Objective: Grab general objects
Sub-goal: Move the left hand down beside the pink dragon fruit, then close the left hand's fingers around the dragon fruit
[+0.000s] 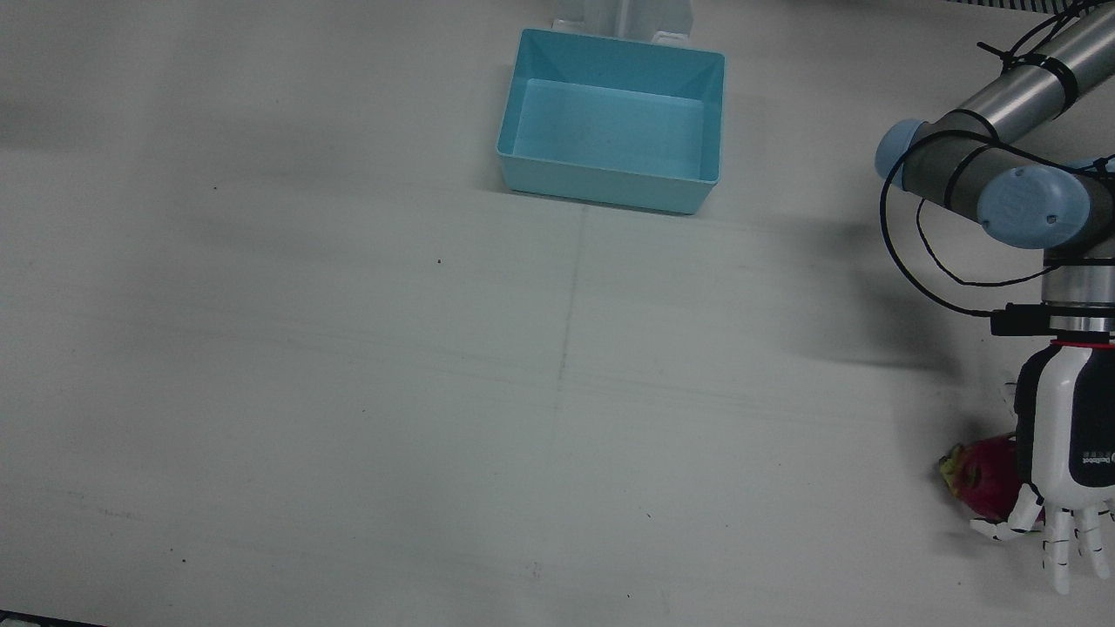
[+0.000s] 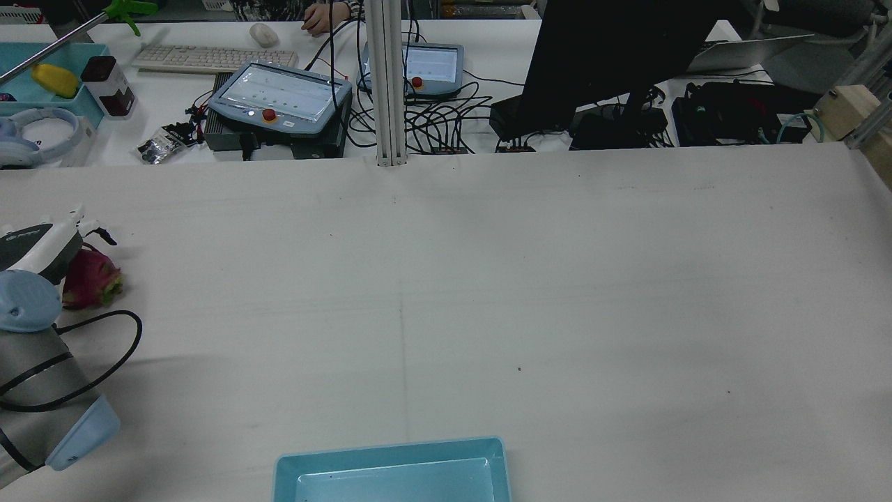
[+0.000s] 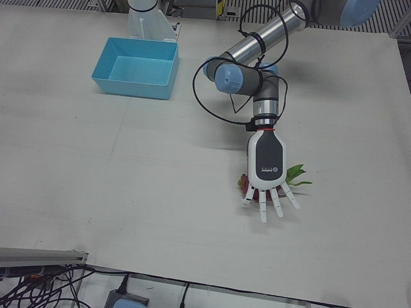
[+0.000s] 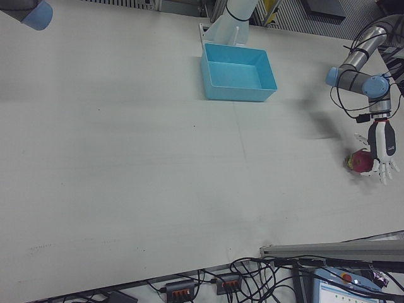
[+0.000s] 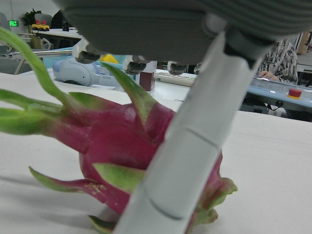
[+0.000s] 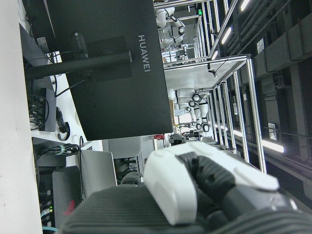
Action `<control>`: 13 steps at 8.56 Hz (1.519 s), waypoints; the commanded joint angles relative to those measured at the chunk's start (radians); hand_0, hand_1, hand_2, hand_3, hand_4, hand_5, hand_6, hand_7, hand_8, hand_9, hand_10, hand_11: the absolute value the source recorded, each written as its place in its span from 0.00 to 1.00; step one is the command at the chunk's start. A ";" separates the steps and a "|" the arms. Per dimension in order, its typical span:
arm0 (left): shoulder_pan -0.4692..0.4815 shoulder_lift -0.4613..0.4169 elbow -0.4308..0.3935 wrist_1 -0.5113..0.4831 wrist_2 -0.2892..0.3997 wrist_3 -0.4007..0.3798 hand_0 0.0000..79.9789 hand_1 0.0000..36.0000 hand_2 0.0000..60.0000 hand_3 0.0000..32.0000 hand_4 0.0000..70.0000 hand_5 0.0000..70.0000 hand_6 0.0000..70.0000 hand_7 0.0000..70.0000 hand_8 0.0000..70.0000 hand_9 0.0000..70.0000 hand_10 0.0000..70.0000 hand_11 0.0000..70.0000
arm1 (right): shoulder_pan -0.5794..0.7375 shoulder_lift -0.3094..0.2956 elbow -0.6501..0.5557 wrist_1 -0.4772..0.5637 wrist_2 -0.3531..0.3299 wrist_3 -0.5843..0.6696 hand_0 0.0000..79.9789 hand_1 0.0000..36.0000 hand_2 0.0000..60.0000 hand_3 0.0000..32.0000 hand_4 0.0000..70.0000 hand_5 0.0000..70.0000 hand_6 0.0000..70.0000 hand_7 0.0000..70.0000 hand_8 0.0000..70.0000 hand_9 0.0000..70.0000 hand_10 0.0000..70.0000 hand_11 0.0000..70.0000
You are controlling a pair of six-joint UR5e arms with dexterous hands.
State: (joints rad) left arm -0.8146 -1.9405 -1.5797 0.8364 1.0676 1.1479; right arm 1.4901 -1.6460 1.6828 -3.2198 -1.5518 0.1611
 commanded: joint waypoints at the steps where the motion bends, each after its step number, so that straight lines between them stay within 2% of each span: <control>1: -0.001 0.002 0.030 -0.037 0.000 0.001 1.00 0.87 0.00 1.00 0.00 0.59 0.00 0.05 0.08 0.00 0.00 0.00 | -0.001 0.000 0.000 0.000 -0.001 0.000 0.00 0.00 0.00 0.00 0.00 0.00 0.00 0.00 0.00 0.00 0.00 0.00; 2: 0.000 0.002 0.033 -0.042 0.000 0.001 1.00 0.87 0.00 1.00 0.00 0.61 0.00 0.05 0.09 0.00 0.00 0.00 | -0.001 0.000 0.000 0.000 0.001 0.000 0.00 0.00 0.00 0.00 0.00 0.00 0.00 0.00 0.00 0.00 0.00 0.00; 6: 0.006 0.003 0.073 -0.075 0.000 0.003 1.00 0.87 0.03 1.00 0.00 0.81 0.00 0.11 0.12 0.00 0.00 0.00 | -0.001 0.000 0.000 0.000 0.001 0.000 0.00 0.00 0.00 0.00 0.00 0.00 0.00 0.00 0.00 0.00 0.00 0.00; 7: 0.006 0.003 0.081 -0.080 0.000 0.003 1.00 0.86 0.04 1.00 0.00 0.81 0.00 0.12 0.13 0.00 0.00 0.00 | -0.001 0.000 0.000 0.000 -0.001 0.000 0.00 0.00 0.00 0.00 0.00 0.00 0.00 0.00 0.00 0.00 0.00 0.00; 9: 0.003 0.003 0.081 -0.083 -0.002 0.003 1.00 0.94 0.08 1.00 0.00 0.81 0.00 0.12 0.12 0.00 0.00 0.00 | -0.001 0.000 0.000 0.000 0.001 0.000 0.00 0.00 0.00 0.00 0.00 0.00 0.00 0.00 0.00 0.00 0.00 0.00; 10: 0.006 0.003 0.081 -0.083 -0.017 0.003 1.00 0.94 0.10 1.00 0.00 0.86 0.00 0.13 0.12 0.01 0.00 0.00 | -0.001 0.000 0.000 0.000 0.001 0.000 0.00 0.00 0.00 0.00 0.00 0.00 0.00 0.00 0.00 0.00 0.00 0.00; 11: 0.009 0.005 0.087 -0.083 -0.029 0.003 1.00 0.90 0.11 0.95 0.00 0.96 0.00 0.18 0.14 0.01 0.00 0.02 | -0.001 0.000 0.000 0.000 0.001 0.000 0.00 0.00 0.00 0.00 0.00 0.00 0.00 0.00 0.00 0.00 0.00 0.00; 12: 0.011 0.005 0.104 -0.083 -0.037 0.004 1.00 0.84 0.15 0.42 0.07 1.00 0.07 0.31 0.19 0.05 0.03 0.08 | -0.001 0.000 0.000 0.000 -0.001 0.000 0.00 0.00 0.00 0.00 0.00 0.00 0.00 0.00 0.00 0.00 0.00 0.00; 13: 0.011 0.005 0.106 -0.083 -0.040 0.006 1.00 0.78 0.19 0.01 0.20 1.00 0.20 0.44 0.26 0.13 0.06 0.12 | 0.001 0.000 0.000 0.000 -0.001 0.000 0.00 0.00 0.00 0.00 0.00 0.00 0.00 0.00 0.00 0.00 0.00 0.00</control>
State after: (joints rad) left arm -0.8061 -1.9365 -1.4887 0.7533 1.0416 1.1510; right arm 1.4895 -1.6460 1.6828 -3.2198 -1.5514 0.1611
